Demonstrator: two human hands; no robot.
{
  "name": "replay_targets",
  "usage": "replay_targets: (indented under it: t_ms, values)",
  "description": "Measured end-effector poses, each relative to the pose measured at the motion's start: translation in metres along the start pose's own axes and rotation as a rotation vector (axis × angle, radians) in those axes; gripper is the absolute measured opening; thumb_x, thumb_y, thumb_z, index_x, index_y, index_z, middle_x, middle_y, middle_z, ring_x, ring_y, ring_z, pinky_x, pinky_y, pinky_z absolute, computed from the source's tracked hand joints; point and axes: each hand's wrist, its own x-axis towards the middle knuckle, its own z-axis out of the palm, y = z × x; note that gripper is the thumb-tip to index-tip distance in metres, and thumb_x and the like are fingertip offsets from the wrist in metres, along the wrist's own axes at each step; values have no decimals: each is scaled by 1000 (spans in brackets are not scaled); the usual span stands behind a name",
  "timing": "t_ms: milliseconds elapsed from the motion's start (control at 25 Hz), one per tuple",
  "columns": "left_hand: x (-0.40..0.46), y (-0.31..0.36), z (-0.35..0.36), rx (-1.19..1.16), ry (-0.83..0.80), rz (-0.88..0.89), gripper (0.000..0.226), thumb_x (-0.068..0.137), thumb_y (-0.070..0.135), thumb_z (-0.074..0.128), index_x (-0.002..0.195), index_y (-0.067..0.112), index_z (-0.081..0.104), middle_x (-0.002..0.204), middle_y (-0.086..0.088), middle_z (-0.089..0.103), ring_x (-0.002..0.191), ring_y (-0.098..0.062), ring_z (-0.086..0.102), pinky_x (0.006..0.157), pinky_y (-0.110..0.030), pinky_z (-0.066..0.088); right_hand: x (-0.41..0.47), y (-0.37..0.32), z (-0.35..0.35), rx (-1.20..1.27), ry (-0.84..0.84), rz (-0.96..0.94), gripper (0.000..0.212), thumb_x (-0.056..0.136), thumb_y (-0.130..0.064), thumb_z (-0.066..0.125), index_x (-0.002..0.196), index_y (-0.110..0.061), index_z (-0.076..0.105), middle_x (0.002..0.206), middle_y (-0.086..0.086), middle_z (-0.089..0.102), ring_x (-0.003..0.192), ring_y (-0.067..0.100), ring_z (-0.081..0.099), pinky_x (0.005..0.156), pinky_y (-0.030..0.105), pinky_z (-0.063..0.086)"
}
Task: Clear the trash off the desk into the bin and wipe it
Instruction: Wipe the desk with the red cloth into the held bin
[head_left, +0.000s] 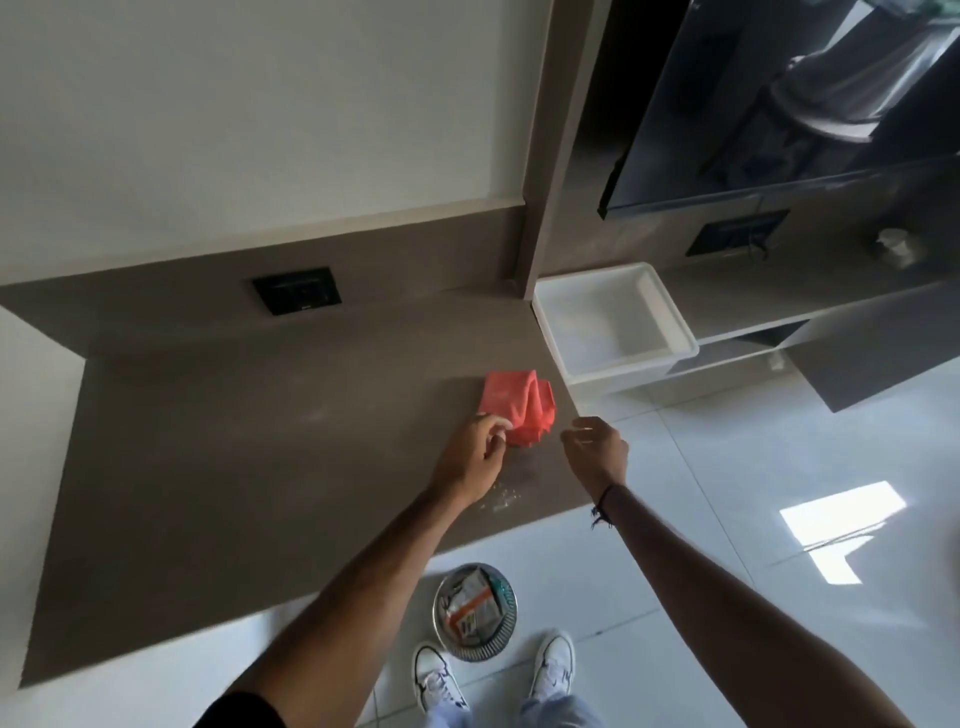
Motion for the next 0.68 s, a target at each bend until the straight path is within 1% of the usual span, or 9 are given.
replay_targets:
  t_ms: [80, 200, 240, 320, 400, 480, 560, 600, 680]
  values:
    - [-37, -7, 13, 41, -13, 15, 22, 91, 10, 53, 96, 14, 74, 93, -5, 78, 82, -20, 71, 77, -34, 58, -27, 27, -5, -67, 40, -85, 15, 77, -23, 64, 88, -20, 74, 86, 2, 78, 76, 18, 67, 65, 23, 43]
    - [-99, -28, 41, 109, -35, -19, 21, 92, 16, 53, 96, 16, 74, 96, -3, 80, 85, -20, 73, 79, -36, 60, -63, 75, -1, -162, 31, -150, 10, 77, -22, 62, 75, -19, 71, 73, -1, 74, 69, 22, 66, 58, 24, 42]
    - [-120, -38, 55, 123, -39, -42, 22, 92, 17, 53, 98, 16, 74, 99, -2, 80, 88, -20, 73, 81, -35, 60, -71, 98, 5, -183, 6, -168, 10, 78, -23, 62, 73, -19, 69, 72, -2, 74, 68, 21, 66, 57, 25, 43]
    - [-152, -68, 84, 133, -64, -118, 21, 93, 17, 54, 98, 14, 74, 101, -3, 80, 90, -21, 74, 80, -34, 61, -84, 136, 19, -203, -83, -147, 11, 78, -25, 62, 72, -19, 69, 71, -4, 74, 66, 17, 66, 57, 25, 47]
    - [-174, -115, 118, 109, -61, -227, 17, 93, 16, 58, 96, 14, 75, 96, -5, 81, 84, -21, 75, 75, -34, 62, -83, 182, 46, -212, -184, -70, 13, 77, -27, 61, 73, -19, 70, 72, -3, 75, 66, 17, 67, 60, 27, 53]
    - [-184, -179, 156, 44, 53, -410, 12, 91, 11, 64, 91, 13, 75, 88, -7, 81, 78, -22, 76, 71, -35, 62, -66, 235, 85, -217, -283, 51, 17, 72, -29, 60, 71, -16, 71, 69, 4, 75, 63, 23, 67, 64, 35, 59]
    - [-190, -250, 194, 12, 198, -655, 7, 85, 4, 69, 88, 8, 75, 86, -13, 81, 80, -29, 77, 75, -35, 59, -42, 293, 135, -192, -388, 217, 18, 69, -29, 65, 70, -14, 74, 70, 10, 75, 64, 29, 72, 65, 44, 63]
    - [-193, -284, 211, 1, 231, -787, 7, 82, 4, 72, 89, 5, 75, 88, -16, 81, 85, -33, 76, 77, -36, 56, -30, 322, 159, -193, -427, 275, 21, 67, -32, 69, 74, -14, 76, 74, 11, 77, 71, 28, 74, 68, 46, 64]
    - [-201, -358, 250, -18, 188, -1016, 21, 78, 12, 76, 98, 3, 73, 99, -19, 79, 96, -37, 74, 81, -34, 55, -8, 391, 213, -218, -452, 317, 45, 57, -43, 72, 91, -15, 77, 90, 10, 78, 87, 29, 75, 78, 46, 63]
